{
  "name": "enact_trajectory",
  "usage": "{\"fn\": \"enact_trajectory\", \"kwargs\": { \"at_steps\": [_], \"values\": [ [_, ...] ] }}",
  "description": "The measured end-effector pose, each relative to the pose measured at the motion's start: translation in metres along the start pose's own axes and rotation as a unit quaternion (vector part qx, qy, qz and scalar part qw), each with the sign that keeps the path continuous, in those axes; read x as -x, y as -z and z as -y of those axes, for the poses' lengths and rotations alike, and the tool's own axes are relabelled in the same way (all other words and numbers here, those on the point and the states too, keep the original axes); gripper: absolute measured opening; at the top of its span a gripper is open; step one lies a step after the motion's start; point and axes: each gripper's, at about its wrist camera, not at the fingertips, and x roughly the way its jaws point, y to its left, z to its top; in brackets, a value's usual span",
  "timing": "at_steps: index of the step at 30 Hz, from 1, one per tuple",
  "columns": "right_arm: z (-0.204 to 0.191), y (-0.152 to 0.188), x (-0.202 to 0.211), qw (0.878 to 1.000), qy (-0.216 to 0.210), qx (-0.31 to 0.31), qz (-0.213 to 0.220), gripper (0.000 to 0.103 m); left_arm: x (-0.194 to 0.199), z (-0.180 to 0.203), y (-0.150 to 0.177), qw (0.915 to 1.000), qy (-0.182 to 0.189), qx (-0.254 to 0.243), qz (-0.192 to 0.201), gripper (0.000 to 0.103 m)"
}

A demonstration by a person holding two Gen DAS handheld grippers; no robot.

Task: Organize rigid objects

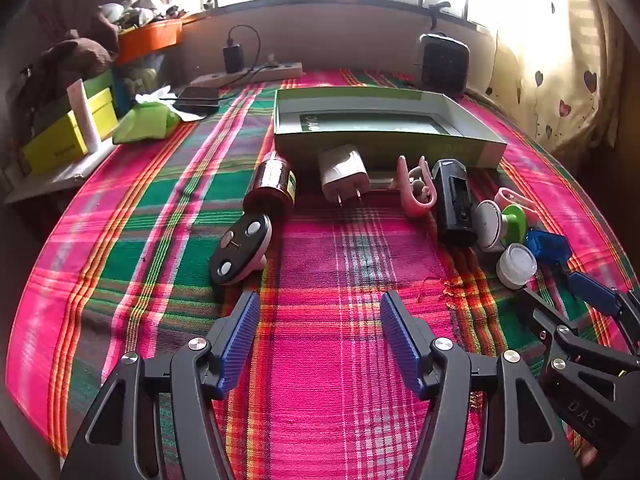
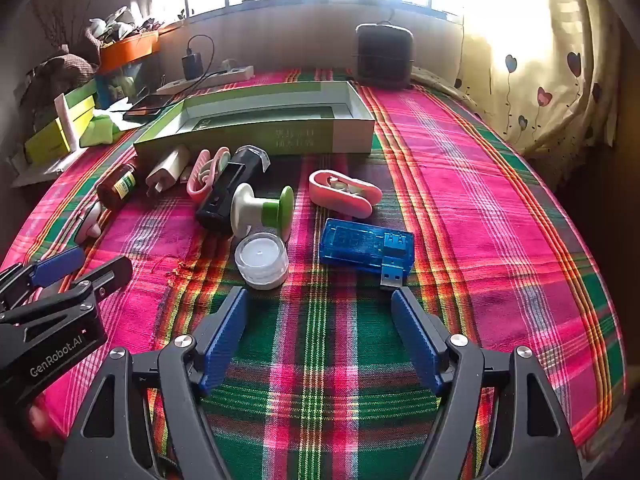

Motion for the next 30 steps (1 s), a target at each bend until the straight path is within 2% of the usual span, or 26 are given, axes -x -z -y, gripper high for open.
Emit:
{"fn": "enact_trajectory", "kwargs": {
  "at_steps": [30],
  "values": [
    [0.0018,0.0025,0.0031,1.000,-0.005,0.003,0.011,0.074,-0.0025,-0.0019,0.0013,1.0000,0.001,0.000,0.001,0.062]
  ]
}}
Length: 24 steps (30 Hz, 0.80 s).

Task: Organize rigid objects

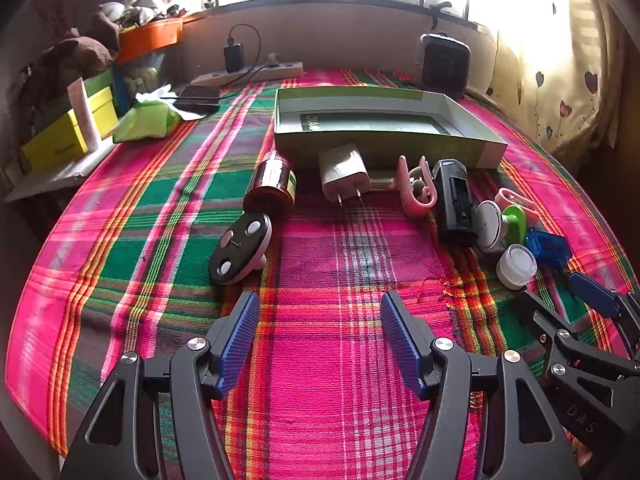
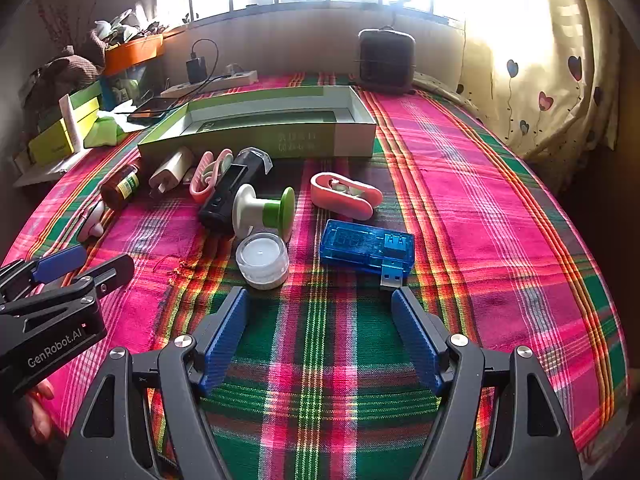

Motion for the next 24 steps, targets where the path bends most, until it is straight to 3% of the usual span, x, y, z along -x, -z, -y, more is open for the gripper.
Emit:
{"fn": "enact_trajectory", "kwargs": {
  "at_steps": [24],
  "values": [
    [-0.0003,0.0007,-0.0001,1.000,0.000,0.000,0.002,0.074,0.0009,0.0003,-0.0013,1.0000,-0.001,0.001,0.001,0.062]
  ]
}}
